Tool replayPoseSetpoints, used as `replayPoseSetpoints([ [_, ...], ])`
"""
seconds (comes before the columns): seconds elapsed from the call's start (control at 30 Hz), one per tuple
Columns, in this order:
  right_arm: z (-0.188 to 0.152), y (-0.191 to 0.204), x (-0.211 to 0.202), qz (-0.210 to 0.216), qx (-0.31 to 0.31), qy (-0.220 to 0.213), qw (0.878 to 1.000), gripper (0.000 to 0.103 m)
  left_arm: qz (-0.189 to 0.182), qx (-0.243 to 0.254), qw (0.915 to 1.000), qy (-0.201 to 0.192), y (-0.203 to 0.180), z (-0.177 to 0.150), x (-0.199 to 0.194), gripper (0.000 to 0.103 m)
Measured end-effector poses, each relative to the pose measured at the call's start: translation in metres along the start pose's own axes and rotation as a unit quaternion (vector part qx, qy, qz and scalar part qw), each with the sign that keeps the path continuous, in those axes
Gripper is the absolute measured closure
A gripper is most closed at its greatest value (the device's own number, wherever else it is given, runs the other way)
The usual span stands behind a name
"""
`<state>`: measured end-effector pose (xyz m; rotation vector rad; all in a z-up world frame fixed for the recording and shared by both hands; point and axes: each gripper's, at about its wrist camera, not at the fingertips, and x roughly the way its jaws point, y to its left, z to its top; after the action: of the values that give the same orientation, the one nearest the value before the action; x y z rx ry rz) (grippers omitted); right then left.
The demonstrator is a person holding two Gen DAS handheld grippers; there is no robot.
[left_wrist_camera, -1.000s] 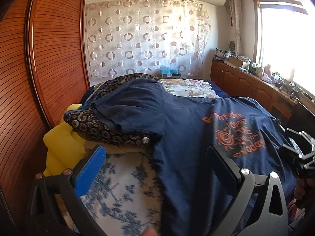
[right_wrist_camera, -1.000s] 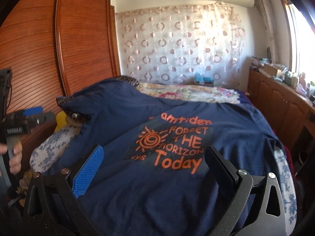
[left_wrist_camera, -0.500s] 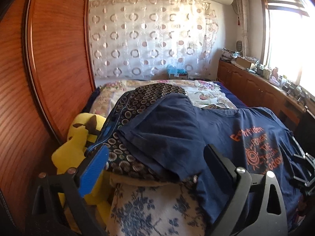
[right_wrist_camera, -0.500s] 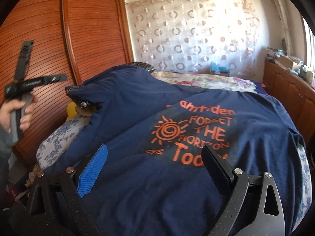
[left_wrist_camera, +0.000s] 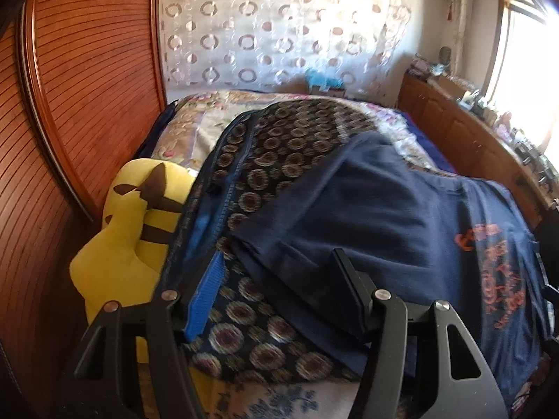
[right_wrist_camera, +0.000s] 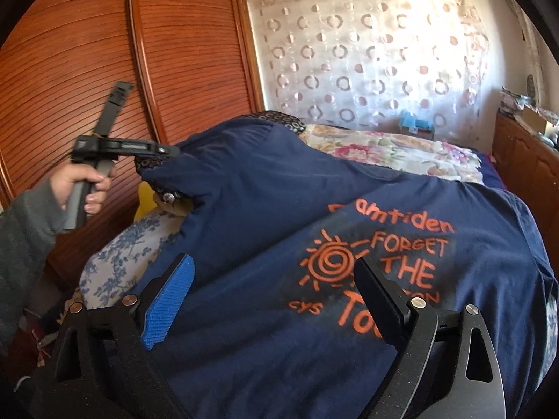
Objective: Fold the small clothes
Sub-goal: 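Lower the left gripper and grasp the navy T-shirt's side edge, then fold the held side edge inward over the shirt body, open left gripper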
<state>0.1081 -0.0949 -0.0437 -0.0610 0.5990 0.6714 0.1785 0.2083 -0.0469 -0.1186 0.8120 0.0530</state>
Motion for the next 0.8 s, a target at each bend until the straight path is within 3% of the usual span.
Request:
replayPoseSetpoints([
  [0.1,-0.004,0.003,0.001,0.006,0.002,0.001,1.0,0.009,0.008,0.004,0.9999,0.008,0.005,0.002,0.01,0.042],
  [0.23,-0.009,0.003,0.002,0.008,0.004,0.005,1.0,0.009,0.011,0.022,0.9997,0.002,0.002,0.003,0.009,0.064],
  [0.37,-0.013,-0.001,0.0,0.009,0.012,0.002,1.0,0.009,0.026,0.051,0.9983,-0.002,-0.006,0.006,0.008,0.071],
  [0.43,-0.014,-0.002,0.0,0.009,0.016,0.001,1.0,0.009,0.026,0.057,0.998,0.004,-0.007,0.009,0.009,0.092],
  [0.5,-0.016,-0.003,0.0,0.009,0.02,0.0,1.0,0.009,0.019,0.06,0.998,0.004,-0.009,0.011,0.007,0.098],
  [0.57,-0.018,-0.004,-0.001,0.006,0.021,-0.001,1.0,0.009,0.027,0.069,0.9971,-0.014,-0.014,0.013,-0.005,0.098],
  [0.8,-0.022,-0.011,-0.001,0.005,0.032,-0.002,0.999,0.009,-0.001,0.094,0.9945,-0.047,-0.051,0.029,-0.043,0.101],
])
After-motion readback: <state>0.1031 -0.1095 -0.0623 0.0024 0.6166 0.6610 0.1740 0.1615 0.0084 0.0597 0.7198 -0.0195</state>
